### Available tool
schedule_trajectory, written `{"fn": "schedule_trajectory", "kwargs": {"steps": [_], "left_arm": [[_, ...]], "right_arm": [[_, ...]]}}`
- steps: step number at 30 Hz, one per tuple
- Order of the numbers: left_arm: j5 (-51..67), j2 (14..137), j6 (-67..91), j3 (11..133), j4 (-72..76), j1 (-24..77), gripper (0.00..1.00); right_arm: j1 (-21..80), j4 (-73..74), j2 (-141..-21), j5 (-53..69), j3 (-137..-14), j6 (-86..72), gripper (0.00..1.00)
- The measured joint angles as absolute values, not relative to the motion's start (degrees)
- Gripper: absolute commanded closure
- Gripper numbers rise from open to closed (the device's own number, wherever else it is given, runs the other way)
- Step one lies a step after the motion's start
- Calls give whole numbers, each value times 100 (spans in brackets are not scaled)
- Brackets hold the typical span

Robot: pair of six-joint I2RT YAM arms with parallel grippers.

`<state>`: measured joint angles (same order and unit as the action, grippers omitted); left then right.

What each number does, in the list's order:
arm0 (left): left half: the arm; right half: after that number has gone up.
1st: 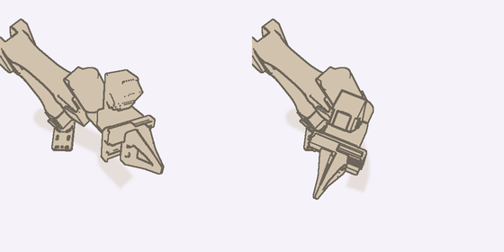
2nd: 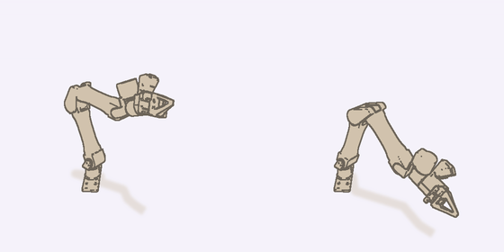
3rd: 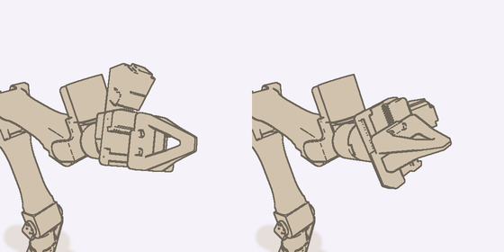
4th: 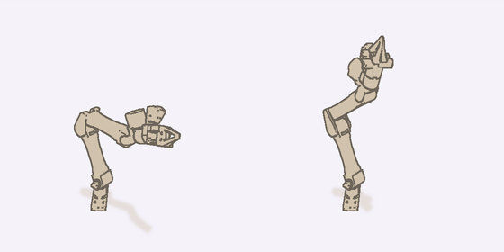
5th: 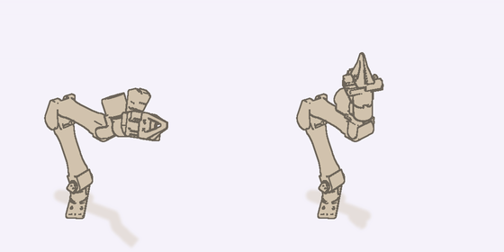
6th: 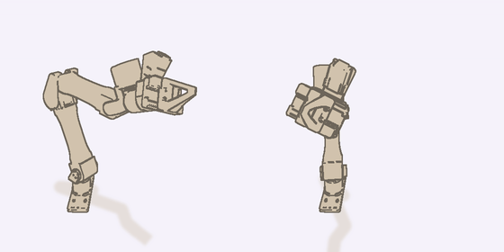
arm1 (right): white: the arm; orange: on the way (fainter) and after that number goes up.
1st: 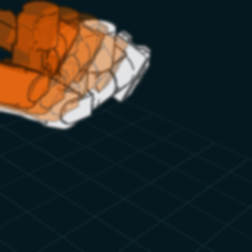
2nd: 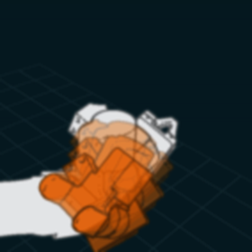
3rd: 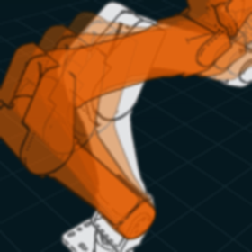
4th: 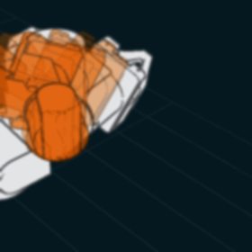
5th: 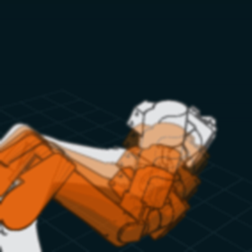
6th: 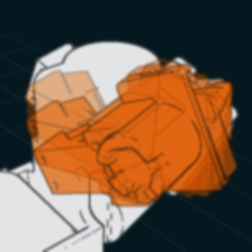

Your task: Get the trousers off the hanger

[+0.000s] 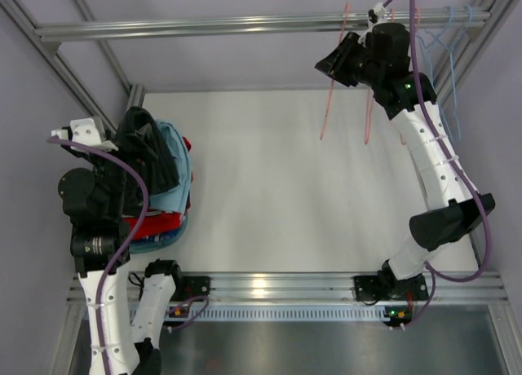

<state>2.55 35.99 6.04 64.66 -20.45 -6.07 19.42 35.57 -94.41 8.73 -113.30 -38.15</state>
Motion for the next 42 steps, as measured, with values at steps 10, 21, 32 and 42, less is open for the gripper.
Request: {"fn": "schedule_trajectory", "kwargs": {"steps": [10, 21, 32, 42], "left_arm": [[316, 3605, 596, 6493, -2091, -607, 2], [1151, 3981, 456, 6971, -2965, -607, 2], [2687, 5304, 285, 7367, -3865, -607, 2], [2775, 6604, 60, 7889, -3918, 827, 2]], "right_arm": [[1920, 3570, -9312, 823, -11028, -3787, 42], [1894, 3144, -7826, 1009, -9476, -3658, 1], [1894, 2512, -5306, 1188, -7378, -2757, 0], [1739, 2657, -3701, 1614, -6403, -1614, 1]]}}
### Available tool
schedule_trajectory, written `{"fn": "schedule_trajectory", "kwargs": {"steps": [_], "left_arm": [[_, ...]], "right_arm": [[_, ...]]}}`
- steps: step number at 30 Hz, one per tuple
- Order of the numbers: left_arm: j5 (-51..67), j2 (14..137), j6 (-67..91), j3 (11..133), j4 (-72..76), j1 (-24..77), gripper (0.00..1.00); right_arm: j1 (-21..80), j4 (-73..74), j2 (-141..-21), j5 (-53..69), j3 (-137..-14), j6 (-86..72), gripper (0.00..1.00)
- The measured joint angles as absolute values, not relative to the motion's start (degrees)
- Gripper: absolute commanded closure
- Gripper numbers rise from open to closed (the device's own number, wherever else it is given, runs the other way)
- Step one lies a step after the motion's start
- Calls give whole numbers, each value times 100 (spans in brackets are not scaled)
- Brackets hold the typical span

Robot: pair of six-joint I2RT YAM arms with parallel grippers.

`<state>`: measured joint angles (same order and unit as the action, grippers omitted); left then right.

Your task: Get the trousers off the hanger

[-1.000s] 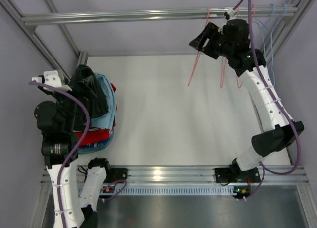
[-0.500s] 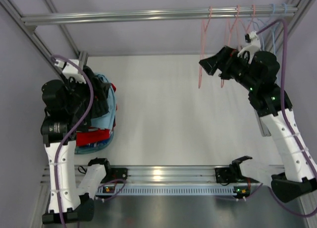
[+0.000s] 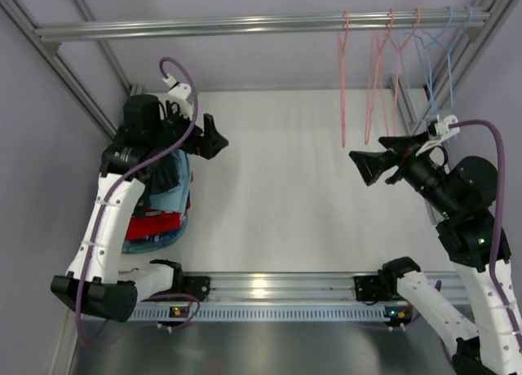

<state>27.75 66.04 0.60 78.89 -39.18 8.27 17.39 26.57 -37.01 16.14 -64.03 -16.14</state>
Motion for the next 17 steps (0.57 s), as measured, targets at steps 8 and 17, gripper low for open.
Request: {"fn": "schedule_trajectory", "kwargs": {"steps": [8, 17], "left_arm": [[2735, 6451, -150, 7841, -3942, 1160, 2], [2394, 5774, -336, 7507, -4088, 1179, 2]], "right_arm": [[1343, 2897, -3260, 2355, -5905, -1096, 1], [1131, 2987, -3242, 2840, -5743, -1068, 1]]}}
